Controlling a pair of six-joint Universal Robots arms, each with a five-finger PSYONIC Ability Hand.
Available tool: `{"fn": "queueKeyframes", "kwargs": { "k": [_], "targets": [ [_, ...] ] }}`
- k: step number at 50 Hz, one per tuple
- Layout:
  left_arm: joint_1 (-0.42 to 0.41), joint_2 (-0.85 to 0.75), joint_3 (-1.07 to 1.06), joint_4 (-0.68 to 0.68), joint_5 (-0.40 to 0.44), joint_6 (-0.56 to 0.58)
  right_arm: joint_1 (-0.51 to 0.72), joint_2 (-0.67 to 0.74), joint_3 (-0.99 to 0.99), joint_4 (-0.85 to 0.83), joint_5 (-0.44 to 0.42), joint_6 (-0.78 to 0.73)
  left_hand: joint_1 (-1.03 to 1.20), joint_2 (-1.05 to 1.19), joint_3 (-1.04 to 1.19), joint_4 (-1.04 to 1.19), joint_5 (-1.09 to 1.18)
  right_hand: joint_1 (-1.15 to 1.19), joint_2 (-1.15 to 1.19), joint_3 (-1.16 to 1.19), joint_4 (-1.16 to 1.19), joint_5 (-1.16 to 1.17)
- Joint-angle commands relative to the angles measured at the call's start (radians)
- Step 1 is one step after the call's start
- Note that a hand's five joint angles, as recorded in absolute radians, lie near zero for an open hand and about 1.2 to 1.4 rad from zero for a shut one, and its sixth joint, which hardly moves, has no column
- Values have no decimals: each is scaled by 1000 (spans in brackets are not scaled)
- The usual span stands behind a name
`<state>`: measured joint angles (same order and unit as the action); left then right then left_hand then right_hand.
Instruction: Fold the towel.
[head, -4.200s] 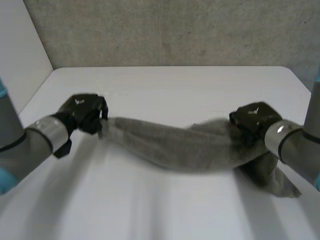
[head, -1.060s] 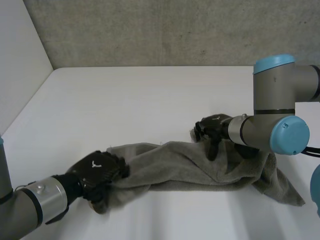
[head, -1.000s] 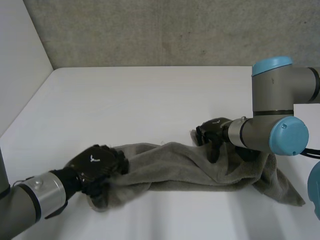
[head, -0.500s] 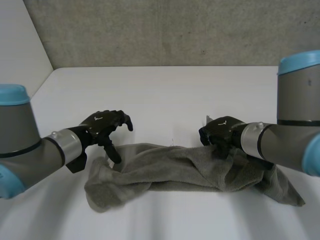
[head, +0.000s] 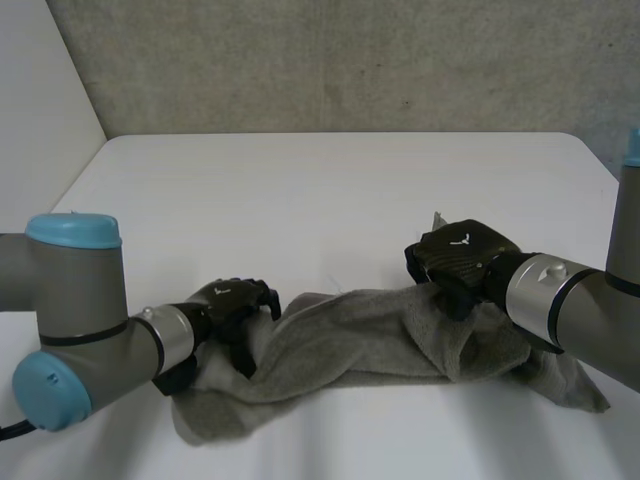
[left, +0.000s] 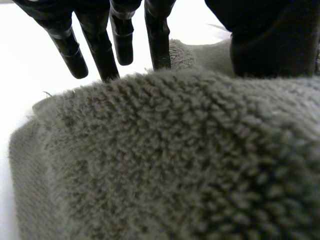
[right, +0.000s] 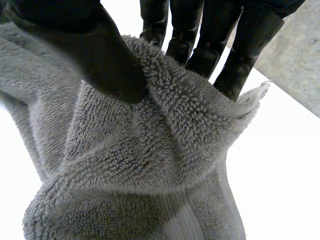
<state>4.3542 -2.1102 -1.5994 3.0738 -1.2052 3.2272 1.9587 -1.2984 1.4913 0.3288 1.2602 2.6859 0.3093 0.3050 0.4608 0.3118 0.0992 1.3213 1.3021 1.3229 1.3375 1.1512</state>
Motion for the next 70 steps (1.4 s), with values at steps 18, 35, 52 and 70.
{"fn": "queueKeyframes", "kwargs": {
  "k": [18,35,52,70],
  "targets": [
    [7,167,-102,-47,29,-1,0,-2,21,-16,5,-37,-25,-21,-177,-28,10,75,94,73,59,70],
    [-48,145,-125,-46,87,-4,0,-4,30,-22,7,-38,18,23,-133,16,54,75,94,73,59,70],
    [-13,162,-44,-115,90,-1,6,7,-58,-39,11,-35,1087,1091,935,1084,1122,75,94,73,59,70],
    [117,150,416,-101,11,-26,63,77,-358,-353,134,118,1087,1091,935,1084,1122,75,94,73,59,70]
  ]
}}
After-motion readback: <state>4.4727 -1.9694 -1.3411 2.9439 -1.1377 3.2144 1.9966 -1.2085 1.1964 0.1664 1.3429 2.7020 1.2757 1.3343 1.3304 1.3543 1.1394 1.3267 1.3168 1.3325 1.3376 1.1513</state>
